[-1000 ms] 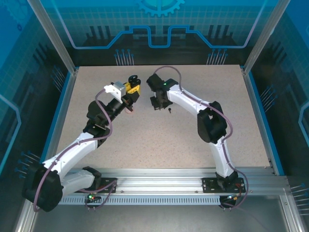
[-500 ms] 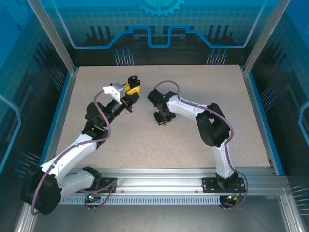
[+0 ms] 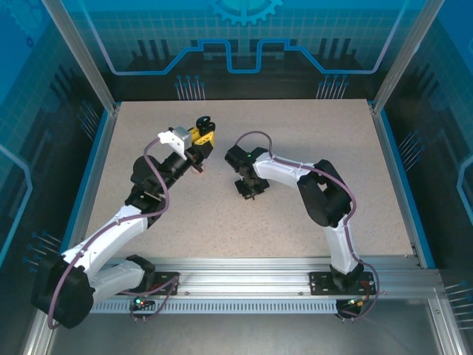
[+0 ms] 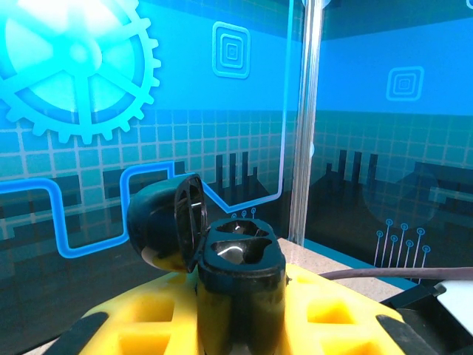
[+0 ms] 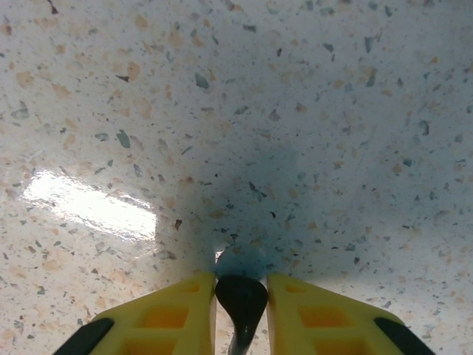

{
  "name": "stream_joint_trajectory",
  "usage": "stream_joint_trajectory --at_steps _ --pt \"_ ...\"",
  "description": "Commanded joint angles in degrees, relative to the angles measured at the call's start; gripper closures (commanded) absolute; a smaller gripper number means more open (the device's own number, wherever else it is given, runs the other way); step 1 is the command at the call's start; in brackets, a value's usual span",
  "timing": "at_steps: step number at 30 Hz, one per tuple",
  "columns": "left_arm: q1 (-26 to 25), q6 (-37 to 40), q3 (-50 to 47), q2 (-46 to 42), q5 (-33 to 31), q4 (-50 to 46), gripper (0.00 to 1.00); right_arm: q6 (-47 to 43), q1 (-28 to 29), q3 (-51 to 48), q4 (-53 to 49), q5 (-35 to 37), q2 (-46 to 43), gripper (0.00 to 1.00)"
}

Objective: Insert the wireless bluetooth earbuds into the charging case

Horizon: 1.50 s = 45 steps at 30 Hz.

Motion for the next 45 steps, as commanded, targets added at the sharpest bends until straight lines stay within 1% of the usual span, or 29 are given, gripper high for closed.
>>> stream_joint_trajectory --at_steps 1,10,15,22,25,29,32,37,40,45 --pt "-0.4 0.5 -0.2 -0.1 0.3 1.5 1.00 1.1 0.6 1.3 -1.7 -0.8 1.3 0.74" --pt "-0.4 0.4 -0.1 -0.2 0.3 1.6 1.00 2.9 -0.3 2.7 -2.2 -1.0 2.4 0.74" --pt "-0.4 0.5 -0.3 -0.2 0.3 1.6 1.00 4.6 -1.3 2.5 -1.5 -3.0 2.3 0.74" --pt "-0.5 0.4 -0.3 -0.2 0.3 1.6 1.00 5.0 -1.3 2.2 -2.0 -2.9 2.3 0.75" --pt "-0.5 0.4 -0.2 -0.1 0.4 1.7 1.00 4.9 -1.4 1.8 -1.8 -2.8 2.3 0.78" --pt "-0.6 0.3 -0.4 -0.1 0.4 1.6 1.00 4.9 -1.3 1.1 -1.2 -2.8 1.4 0.86" --pt "-0.6 0.3 -0.2 -0.1 0.4 1.6 1.00 5.0 -1.5 0.5 -0.6 -2.8 -0.6 0.89" --pt "-0.8 0.5 -0.4 -0.3 0.9 1.5 1.00 5.3 -1.8 -0.7 0.7 -2.1 -6.0 0.89" --pt "-1.0 1.1 -0.8 -0.3 1.8 2.2 1.00 5.2 -2.2 -1.4 1.5 -1.0 -10.6 0.89" --pt "-2.0 2.4 -1.5 -0.3 2.7 3.3 1.00 4.3 -3.4 -1.1 2.6 1.7 -20.8 0.90"
